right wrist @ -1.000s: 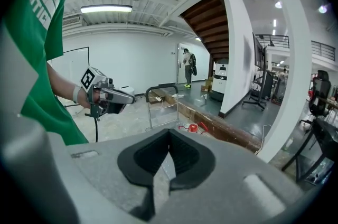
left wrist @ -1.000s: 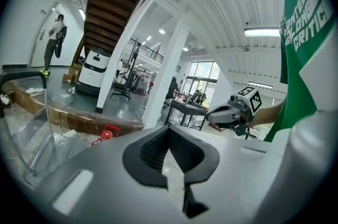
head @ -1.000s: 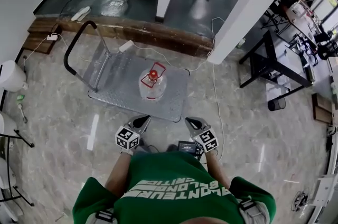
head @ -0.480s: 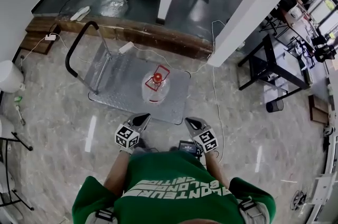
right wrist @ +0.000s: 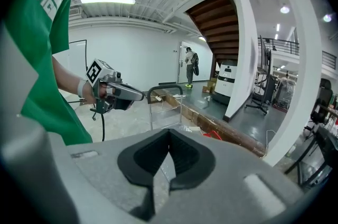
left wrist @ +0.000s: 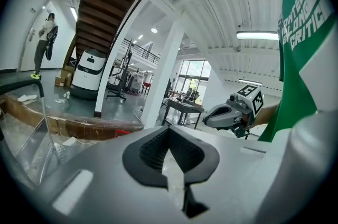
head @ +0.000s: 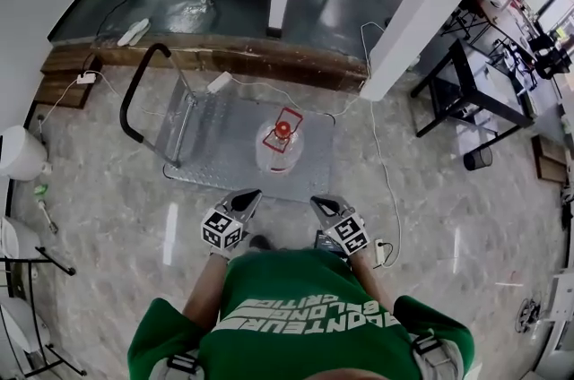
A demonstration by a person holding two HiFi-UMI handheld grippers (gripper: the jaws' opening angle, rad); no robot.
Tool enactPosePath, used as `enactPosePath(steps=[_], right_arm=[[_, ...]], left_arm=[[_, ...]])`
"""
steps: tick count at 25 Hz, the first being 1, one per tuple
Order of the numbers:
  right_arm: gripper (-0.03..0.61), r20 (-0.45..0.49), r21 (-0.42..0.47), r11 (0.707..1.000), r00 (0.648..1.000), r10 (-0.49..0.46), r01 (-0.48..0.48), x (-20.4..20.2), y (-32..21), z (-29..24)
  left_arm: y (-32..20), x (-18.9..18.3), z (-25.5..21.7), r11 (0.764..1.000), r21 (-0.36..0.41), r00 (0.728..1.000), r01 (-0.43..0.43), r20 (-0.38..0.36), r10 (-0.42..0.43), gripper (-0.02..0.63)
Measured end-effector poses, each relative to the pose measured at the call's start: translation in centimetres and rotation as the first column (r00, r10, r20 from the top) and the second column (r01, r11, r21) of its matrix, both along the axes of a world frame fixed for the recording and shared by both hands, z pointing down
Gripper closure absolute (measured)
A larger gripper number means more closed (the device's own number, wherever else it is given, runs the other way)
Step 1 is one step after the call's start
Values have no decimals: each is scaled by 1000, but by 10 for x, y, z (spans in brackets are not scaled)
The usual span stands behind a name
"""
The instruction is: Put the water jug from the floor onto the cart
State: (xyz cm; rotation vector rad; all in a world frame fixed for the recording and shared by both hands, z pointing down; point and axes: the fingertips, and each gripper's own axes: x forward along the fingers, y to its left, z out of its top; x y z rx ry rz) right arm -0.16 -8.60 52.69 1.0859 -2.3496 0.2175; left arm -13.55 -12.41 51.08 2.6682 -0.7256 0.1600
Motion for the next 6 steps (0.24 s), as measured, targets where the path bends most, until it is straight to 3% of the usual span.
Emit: enactPosePath(steps=[6], right_arm=[[586,5,-15,999,999,32,-32,1,-3,-4]], left_arm=[[-1,-4,-1,1000,0,1000,-4,-6,4,600]])
